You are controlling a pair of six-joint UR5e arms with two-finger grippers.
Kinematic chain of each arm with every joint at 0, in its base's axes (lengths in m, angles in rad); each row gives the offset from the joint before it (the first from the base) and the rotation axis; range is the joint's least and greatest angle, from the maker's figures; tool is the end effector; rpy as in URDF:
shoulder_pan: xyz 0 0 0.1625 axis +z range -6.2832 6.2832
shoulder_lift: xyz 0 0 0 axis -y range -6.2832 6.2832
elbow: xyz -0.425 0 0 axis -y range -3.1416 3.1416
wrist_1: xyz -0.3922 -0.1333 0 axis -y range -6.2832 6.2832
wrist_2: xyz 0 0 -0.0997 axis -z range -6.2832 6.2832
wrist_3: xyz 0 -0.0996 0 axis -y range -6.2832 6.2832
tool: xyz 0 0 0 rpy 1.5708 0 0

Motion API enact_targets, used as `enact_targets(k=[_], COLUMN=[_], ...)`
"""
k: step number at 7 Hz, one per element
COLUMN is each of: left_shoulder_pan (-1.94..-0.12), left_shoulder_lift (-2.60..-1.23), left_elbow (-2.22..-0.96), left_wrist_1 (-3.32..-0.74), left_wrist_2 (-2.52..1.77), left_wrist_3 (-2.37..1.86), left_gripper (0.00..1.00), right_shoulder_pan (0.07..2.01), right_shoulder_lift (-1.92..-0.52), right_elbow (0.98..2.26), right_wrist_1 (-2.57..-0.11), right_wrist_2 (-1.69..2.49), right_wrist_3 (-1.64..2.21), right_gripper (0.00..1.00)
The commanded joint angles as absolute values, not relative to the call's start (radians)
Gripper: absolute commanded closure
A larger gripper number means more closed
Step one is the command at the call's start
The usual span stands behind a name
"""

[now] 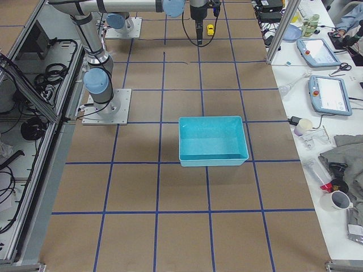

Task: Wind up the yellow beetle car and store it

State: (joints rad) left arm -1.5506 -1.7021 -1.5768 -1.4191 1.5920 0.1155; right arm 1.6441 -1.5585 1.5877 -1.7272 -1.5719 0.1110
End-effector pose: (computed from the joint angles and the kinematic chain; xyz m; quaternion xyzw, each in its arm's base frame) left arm -0.1201 -0.5478 0.4320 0.0476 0.9988 -0.0065 0.0111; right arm 0.1701 -0.4977 0.4899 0.0188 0.9978 -0.0633 0.0053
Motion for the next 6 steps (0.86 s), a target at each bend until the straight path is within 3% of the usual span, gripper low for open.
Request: enact_targets(k=[1,6], left_shoulder_pan=[-1.551,-1.54], left_shoulder_lift=[-1.692,-1.791], left_elbow=[-1.56,-1.585], left_wrist_1=[-1.411,-1.266], left_wrist_2=[1.597,1.585], left_wrist_3=[0.11,-0.464], left_gripper=[0.0,0.0], right_shoulder_pan=[1.643,1.643], right_shoulder_lift=[-1.559,-1.559], right_elbow=[1.589,1.591], right_wrist_1=[-1.726,-1.726], right_wrist_2=[-1.572,-1.572], right_wrist_3=[0.11,0.109], right_gripper=[0.0,0.0])
